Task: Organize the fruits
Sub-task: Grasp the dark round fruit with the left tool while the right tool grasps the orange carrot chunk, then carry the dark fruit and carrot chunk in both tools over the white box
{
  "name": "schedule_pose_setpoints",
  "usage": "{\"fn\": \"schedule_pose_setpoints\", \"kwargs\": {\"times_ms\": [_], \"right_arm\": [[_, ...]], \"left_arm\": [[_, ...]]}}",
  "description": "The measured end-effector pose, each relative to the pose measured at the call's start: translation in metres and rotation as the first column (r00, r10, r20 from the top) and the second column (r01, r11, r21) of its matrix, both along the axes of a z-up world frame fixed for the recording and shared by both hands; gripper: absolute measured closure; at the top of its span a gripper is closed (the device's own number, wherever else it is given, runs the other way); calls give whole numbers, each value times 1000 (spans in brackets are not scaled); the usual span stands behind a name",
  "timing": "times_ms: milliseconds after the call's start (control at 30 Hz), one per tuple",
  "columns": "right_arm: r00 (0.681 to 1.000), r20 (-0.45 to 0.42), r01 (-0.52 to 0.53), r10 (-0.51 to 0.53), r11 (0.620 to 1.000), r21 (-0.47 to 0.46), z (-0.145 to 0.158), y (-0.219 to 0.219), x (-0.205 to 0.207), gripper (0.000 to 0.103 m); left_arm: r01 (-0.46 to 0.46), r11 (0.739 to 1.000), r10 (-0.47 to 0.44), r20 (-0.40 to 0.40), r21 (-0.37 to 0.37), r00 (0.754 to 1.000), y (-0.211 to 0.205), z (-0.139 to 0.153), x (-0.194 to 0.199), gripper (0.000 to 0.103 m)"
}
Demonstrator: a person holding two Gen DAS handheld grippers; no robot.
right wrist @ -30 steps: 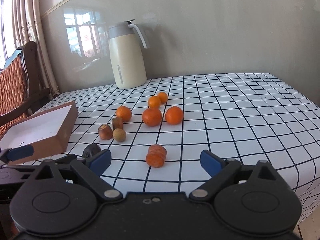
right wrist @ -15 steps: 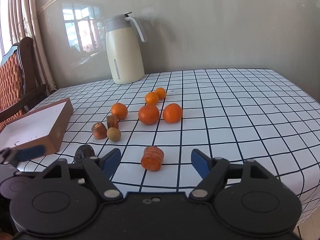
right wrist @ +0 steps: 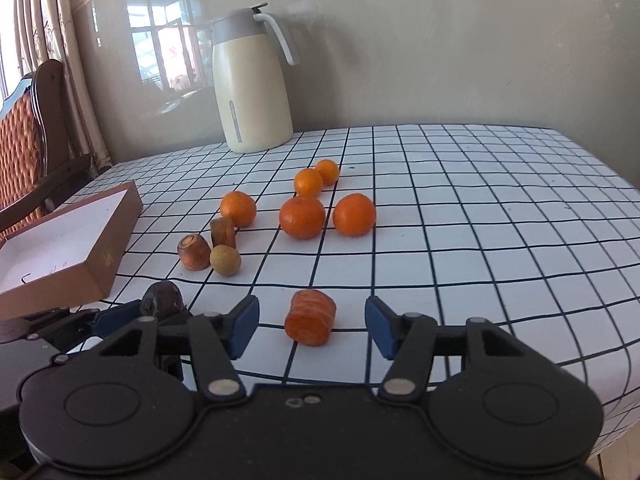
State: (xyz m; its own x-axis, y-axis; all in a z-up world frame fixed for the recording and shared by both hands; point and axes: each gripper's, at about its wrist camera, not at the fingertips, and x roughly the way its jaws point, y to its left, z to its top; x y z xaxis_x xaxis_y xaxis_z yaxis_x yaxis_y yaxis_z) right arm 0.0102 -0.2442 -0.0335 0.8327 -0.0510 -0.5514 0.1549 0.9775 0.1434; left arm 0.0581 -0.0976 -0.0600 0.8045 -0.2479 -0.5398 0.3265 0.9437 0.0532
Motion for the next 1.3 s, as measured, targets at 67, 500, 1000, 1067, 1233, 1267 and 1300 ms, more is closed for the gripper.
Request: {"fn": "schedule_pose_setpoints", "kwargs": {"times_ms": [67, 500, 1000, 1067, 1233, 1267, 1300], "right_arm": [[1000, -7, 0, 0, 1000, 2, -2, 0, 4, 55], [1000, -29, 10, -10, 1000, -5, -13, 3, 16, 80], [1000, 0, 2, -2, 1000, 0, -12, 1, 8, 83], [1000, 10, -7, 7, 1000, 5, -10, 2, 6, 83], [999, 34, -34, 33, 999, 19, -5, 7, 5, 83], [998, 40, -41, 40, 999, 20, -4, 9, 4, 83], [998, 45, -50, 49, 999, 22, -3, 11, 4, 83]], "left_arm": [[0, 1000, 0, 1, -5, 1000, 0, -1, 1, 62], [-4, 1000, 4, 9, 1, 1000, -1, -1, 3, 62], [-38, 999, 39, 31, -22, 999, 5, -2, -2, 62], [-48, 998, 50, 36, -33, 998, 9, 0, -3, 62], [-56, 997, 58, 38, -43, 998, 18, 5, -5, 62], [-58, 997, 60, 37, -47, 998, 20, 6, -6, 62], [-59, 997, 61, 40, -46, 997, 22, 7, -7, 62]]}}
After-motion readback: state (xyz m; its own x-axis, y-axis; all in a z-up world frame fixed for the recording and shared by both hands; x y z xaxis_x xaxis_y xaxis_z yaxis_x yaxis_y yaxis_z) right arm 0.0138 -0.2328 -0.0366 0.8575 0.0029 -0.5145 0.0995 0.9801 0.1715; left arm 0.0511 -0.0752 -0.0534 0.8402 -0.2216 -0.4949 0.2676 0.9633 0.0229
